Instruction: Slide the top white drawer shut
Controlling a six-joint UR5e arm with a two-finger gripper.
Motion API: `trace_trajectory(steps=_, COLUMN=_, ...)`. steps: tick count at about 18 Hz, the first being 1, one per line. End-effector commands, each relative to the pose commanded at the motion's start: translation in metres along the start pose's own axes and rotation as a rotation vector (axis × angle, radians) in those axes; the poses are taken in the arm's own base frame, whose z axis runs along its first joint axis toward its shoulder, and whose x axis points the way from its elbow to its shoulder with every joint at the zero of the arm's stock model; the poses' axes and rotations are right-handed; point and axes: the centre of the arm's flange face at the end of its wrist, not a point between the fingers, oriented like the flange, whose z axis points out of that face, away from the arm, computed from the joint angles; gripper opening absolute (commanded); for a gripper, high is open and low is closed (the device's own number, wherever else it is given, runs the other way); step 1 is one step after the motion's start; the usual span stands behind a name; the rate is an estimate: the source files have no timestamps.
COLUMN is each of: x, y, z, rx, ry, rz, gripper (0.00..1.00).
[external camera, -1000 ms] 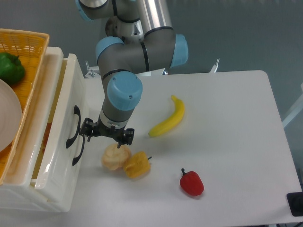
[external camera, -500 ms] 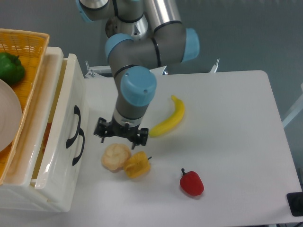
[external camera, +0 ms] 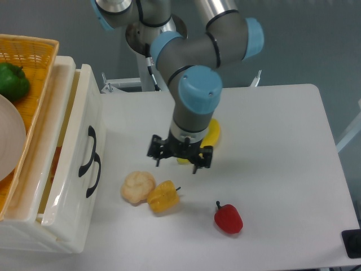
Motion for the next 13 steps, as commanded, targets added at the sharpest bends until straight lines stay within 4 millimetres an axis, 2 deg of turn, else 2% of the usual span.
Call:
trace_trajectory(steps=7, x=-0.068, y=0.048, z=-0.011, rx=-0.064, ry=-0.072, rz=0.057, gripper=1.0)
trace_trajectory(steps=9, x=-0.078, y=0.062, z=-0.028, rx=-0.051, ry=-0.093, rz=0.049, gripper=1.0)
trace_trajectory(steps=11, x=-0.09, y=0.074, z=-0.032, rx=-0.05, ry=-0.095, rz=0.072, gripper=1.0)
trace_trajectory(steps=13, x=-0.091, y=0.077, z=-0.034, rx=-0.047, ry=-0.094, rz=0.079, gripper=1.0)
